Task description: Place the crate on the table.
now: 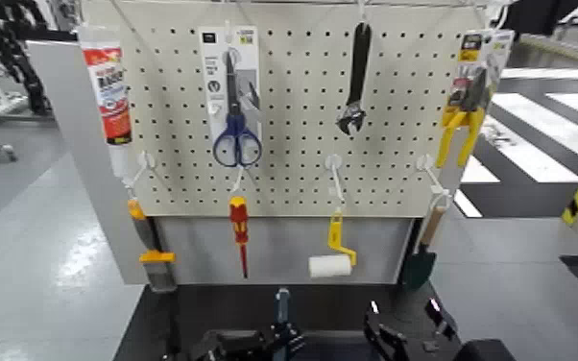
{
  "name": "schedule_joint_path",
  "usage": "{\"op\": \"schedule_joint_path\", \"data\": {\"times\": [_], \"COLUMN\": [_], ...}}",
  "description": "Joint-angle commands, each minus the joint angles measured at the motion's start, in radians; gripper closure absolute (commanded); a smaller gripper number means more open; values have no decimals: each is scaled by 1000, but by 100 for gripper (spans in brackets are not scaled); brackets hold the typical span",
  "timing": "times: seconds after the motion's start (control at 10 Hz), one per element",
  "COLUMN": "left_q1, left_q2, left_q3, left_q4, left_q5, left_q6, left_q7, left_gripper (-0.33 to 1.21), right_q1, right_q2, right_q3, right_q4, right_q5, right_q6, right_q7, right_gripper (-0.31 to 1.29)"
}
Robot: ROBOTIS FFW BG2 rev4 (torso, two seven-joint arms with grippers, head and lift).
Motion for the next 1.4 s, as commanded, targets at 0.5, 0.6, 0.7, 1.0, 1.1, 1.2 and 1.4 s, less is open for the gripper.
{"op": "schedule_joint_path", "data": {"times": [0.5, 0.6, 0.7, 1.0, 1.1, 1.2, 1.4], "left_q1": [-5, -10, -19, -60, -80, -102, -146], "left_q2": [-9, -12, -19, -38, -34, -25, -9], "left_q3": [10, 11, 20, 37, 36, 34, 27], "left_q4": [0, 5, 10, 54, 82, 105, 146], "left_q5": [-17, -23, -37, -81, -84, -95, -127], "left_q6": [0, 0, 3, 40, 63, 75, 92], "left_q7": [0, 0, -1, -21, -29, -38, -67], "left_gripper": [112, 112, 112, 112, 112, 112, 112], "right_q1": [1, 1, 1, 1, 1, 1, 1], "right_q2": [3, 3, 3, 6, 8, 8, 8], "right_q3": [0, 0, 0, 5, 6, 6, 8], "right_q4": [4, 4, 4, 9, 10, 12, 15], "right_q5": [-2, 0, -2, -3, -6, -6, -9], "right_q6": [-5, -5, -6, -11, -14, -14, -17], "right_q7": [0, 0, 0, -2, -2, -2, -2], "right_gripper": [14, 14, 14, 14, 14, 15, 14]}}
